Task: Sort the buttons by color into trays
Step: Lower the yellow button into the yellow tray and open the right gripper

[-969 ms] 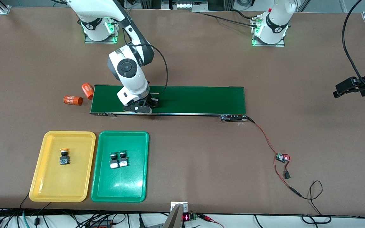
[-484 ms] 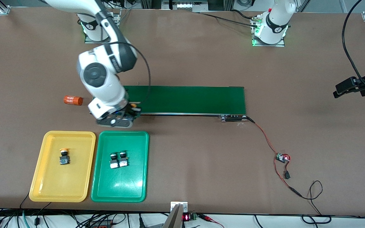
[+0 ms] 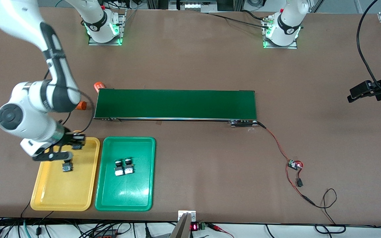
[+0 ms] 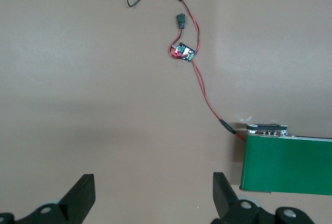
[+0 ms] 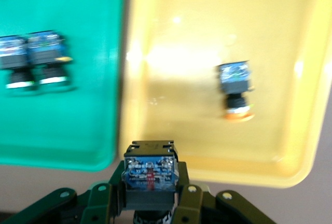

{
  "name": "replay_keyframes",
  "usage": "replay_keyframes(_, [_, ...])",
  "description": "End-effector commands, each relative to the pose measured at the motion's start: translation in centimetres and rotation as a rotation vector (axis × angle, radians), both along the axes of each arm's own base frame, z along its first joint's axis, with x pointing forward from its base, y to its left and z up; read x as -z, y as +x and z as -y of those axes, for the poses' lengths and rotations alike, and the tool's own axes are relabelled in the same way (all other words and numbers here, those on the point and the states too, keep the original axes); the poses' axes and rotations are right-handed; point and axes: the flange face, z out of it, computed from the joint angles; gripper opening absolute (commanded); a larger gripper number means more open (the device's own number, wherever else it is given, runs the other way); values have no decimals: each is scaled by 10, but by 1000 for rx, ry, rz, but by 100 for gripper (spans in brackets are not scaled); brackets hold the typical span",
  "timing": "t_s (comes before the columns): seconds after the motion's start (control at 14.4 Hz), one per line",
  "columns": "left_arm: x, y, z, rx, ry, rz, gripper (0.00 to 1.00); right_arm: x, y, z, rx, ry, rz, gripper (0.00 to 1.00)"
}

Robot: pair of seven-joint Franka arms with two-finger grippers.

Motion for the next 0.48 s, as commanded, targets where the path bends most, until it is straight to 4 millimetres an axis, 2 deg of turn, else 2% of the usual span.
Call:
replay_keyframes(0.0, [-3, 1, 6, 22, 1, -2, 100, 24, 25, 14, -30, 7, 42, 15])
replay_keyframes(0.21, [-6, 1, 6, 22, -1, 4, 100, 67, 34, 32, -13, 1, 107, 15])
replay_keyframes(0.42, [-6, 1, 7, 25, 1, 3, 100, 104, 38, 40, -10, -5, 152, 15])
